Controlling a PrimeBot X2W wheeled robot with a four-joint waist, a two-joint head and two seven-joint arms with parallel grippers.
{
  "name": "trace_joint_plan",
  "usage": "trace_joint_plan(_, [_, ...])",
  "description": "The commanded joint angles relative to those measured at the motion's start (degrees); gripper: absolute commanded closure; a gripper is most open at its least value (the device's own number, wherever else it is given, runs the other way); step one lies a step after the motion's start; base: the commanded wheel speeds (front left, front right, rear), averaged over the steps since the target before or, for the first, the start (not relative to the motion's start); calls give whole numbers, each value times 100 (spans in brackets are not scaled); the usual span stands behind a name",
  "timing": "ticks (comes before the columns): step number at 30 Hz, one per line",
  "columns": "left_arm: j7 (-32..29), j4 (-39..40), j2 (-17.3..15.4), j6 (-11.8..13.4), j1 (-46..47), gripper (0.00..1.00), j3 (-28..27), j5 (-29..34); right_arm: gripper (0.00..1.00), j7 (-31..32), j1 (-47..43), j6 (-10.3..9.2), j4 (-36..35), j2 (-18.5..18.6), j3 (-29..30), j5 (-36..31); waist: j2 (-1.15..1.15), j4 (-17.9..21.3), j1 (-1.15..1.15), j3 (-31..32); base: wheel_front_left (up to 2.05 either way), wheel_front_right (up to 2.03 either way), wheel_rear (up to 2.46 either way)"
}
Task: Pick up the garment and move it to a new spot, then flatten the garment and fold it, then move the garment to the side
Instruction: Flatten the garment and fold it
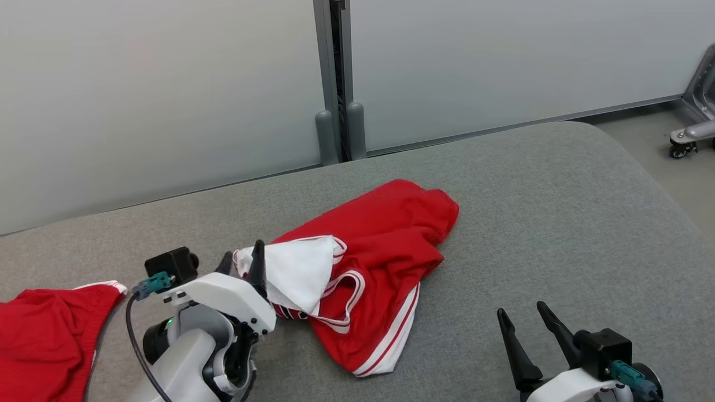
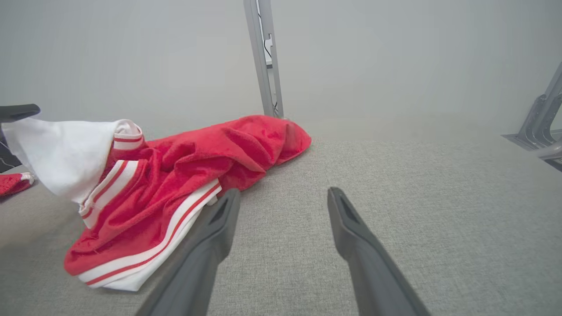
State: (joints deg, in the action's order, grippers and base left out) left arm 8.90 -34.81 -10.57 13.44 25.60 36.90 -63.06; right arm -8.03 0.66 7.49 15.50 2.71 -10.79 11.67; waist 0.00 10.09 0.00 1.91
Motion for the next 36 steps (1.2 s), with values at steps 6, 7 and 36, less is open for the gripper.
trace_joint_plan(6, [397, -351, -37, 48, -94, 0, -112, 196, 0, 26, 3, 1, -19, 36, 33, -23, 0, -133, 0, -10, 0, 0, 0])
trace_joint_plan(7, [296, -247, -17, -162, -114, 0, -4, 195, 0, 20, -20, 1, -24, 36, 44, -34, 0, -150, 0, -3, 0, 0, 0])
trace_joint_plan(36, [-1028, 664, 148, 25, -564, 100, 855, 178, 0, 101, -26, 1, -88, 34, 36, -91, 0, 258, 0, -13, 0, 0, 0])
